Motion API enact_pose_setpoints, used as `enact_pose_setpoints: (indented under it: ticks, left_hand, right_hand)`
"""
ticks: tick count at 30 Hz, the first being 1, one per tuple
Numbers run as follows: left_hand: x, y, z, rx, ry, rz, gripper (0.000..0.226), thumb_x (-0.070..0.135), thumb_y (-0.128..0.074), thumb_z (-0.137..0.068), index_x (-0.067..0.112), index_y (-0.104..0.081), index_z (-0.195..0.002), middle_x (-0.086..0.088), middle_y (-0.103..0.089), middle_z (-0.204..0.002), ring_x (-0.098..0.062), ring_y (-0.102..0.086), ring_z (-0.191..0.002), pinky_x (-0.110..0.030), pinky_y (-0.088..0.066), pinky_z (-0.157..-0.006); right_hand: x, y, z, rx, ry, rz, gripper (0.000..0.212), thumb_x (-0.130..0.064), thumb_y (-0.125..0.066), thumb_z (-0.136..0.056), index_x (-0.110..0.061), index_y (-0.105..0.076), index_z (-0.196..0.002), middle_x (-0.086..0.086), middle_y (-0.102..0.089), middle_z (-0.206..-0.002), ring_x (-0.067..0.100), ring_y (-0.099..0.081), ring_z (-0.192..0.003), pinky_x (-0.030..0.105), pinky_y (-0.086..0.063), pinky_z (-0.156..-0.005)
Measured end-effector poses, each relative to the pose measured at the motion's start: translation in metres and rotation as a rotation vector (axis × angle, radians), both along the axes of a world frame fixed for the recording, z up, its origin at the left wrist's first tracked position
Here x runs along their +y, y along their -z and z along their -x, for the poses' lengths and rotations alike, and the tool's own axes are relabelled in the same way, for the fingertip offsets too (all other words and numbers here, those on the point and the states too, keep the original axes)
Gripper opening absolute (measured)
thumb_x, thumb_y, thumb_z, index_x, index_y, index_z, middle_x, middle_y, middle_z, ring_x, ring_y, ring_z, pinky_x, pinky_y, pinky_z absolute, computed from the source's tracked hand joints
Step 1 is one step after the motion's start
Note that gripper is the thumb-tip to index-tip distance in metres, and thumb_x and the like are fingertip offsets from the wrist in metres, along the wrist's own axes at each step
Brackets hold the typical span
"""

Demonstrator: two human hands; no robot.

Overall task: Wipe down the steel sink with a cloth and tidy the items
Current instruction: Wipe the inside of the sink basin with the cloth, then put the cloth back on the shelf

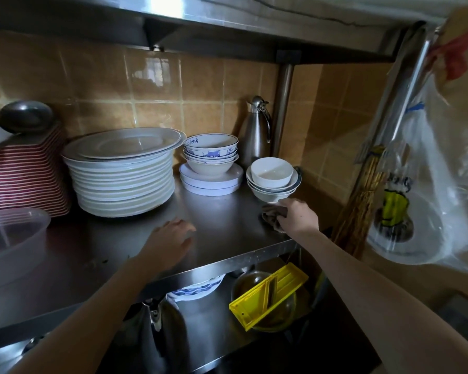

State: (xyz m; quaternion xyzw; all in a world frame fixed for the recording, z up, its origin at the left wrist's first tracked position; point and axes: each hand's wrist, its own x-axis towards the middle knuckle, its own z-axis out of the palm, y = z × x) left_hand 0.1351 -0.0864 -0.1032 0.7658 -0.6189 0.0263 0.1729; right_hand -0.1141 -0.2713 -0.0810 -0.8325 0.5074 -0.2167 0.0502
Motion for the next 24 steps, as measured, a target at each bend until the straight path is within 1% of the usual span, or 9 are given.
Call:
enact_pose_setpoints:
  ticks: [6,10,13,15,18,20,24]
  left_hand:
    - [0.009,-0.008,0.028,0.008,0.023,0.041,0.028,0.025,-0.046,-0.092,0.024,-0.055,-0.119,0.0,-0.052,-0.125,-0.02,-0.049,-0.116,-0.033,-0.035,-0.096]
    - [0.014,-0.015,0.062,0.02,0.036,0.06,0.029,0.024,-0.048,-0.092,0.022,-0.056,-0.12,-0.001,-0.053,-0.124,-0.021,-0.05,-0.115,-0.033,-0.035,-0.095]
    - [0.016,-0.019,0.096,0.041,0.077,0.09,0.028,0.021,-0.051,-0.09,0.02,-0.058,-0.117,-0.003,-0.055,-0.119,-0.024,-0.053,-0.113,-0.034,-0.038,-0.093]
    - [0.015,-0.02,0.121,0.04,0.119,0.099,0.027,0.021,-0.053,-0.089,0.019,-0.059,-0.115,-0.005,-0.056,-0.118,-0.026,-0.054,-0.112,-0.036,-0.041,-0.093]
    - [0.013,-0.02,0.162,0.052,0.184,0.101,0.026,0.021,-0.054,-0.088,0.019,-0.06,-0.113,-0.005,-0.057,-0.118,-0.028,-0.055,-0.11,-0.039,-0.044,-0.091]
    - [0.01,-0.018,0.19,0.044,0.226,0.095,0.026,0.023,-0.054,-0.089,0.021,-0.06,-0.114,-0.004,-0.057,-0.117,-0.028,-0.057,-0.107,-0.037,-0.045,-0.088]
    - [0.005,-0.015,0.247,0.06,0.322,0.093,0.024,0.025,-0.055,-0.09,0.023,-0.06,-0.113,-0.001,-0.055,-0.12,-0.025,-0.057,-0.106,-0.033,-0.043,-0.085]
  right_hand:
    - [0.025,-0.008,0.03,-0.019,-0.005,0.03,0.039,-0.019,-0.059,-0.082,-0.028,-0.061,-0.12,0.004,-0.064,-0.114,0.027,-0.055,-0.109,0.038,-0.049,-0.09]
    - [0.051,-0.005,0.062,-0.019,-0.004,0.025,0.028,-0.024,-0.058,-0.084,-0.025,-0.063,-0.111,0.004,-0.065,-0.111,0.029,-0.056,-0.107,0.036,-0.048,-0.088]
    - [0.073,0.0,0.095,0.021,-0.006,0.066,0.04,-0.019,-0.056,-0.085,-0.025,-0.058,-0.125,0.002,-0.061,-0.125,0.027,-0.051,-0.118,0.037,-0.042,-0.098]
    - [0.088,0.004,0.12,0.063,0.005,0.076,0.044,-0.019,-0.055,-0.087,-0.024,-0.054,-0.13,0.001,-0.057,-0.131,0.025,-0.048,-0.123,0.037,-0.038,-0.102]
    - [0.112,0.013,0.162,0.078,0.043,0.073,0.041,-0.022,-0.052,-0.089,-0.023,-0.055,-0.13,0.002,-0.057,-0.131,0.025,-0.048,-0.122,0.038,-0.038,-0.104]
    - [0.128,0.019,0.192,0.094,0.072,0.078,0.038,-0.022,-0.05,-0.09,-0.023,-0.056,-0.127,0.003,-0.058,-0.128,0.027,-0.048,-0.121,0.04,-0.036,-0.104]
    - [0.152,0.027,0.254,0.169,0.158,0.041,0.044,-0.02,-0.051,-0.09,-0.023,-0.05,-0.134,0.004,-0.053,-0.134,0.028,-0.042,-0.127,0.04,-0.028,-0.11]
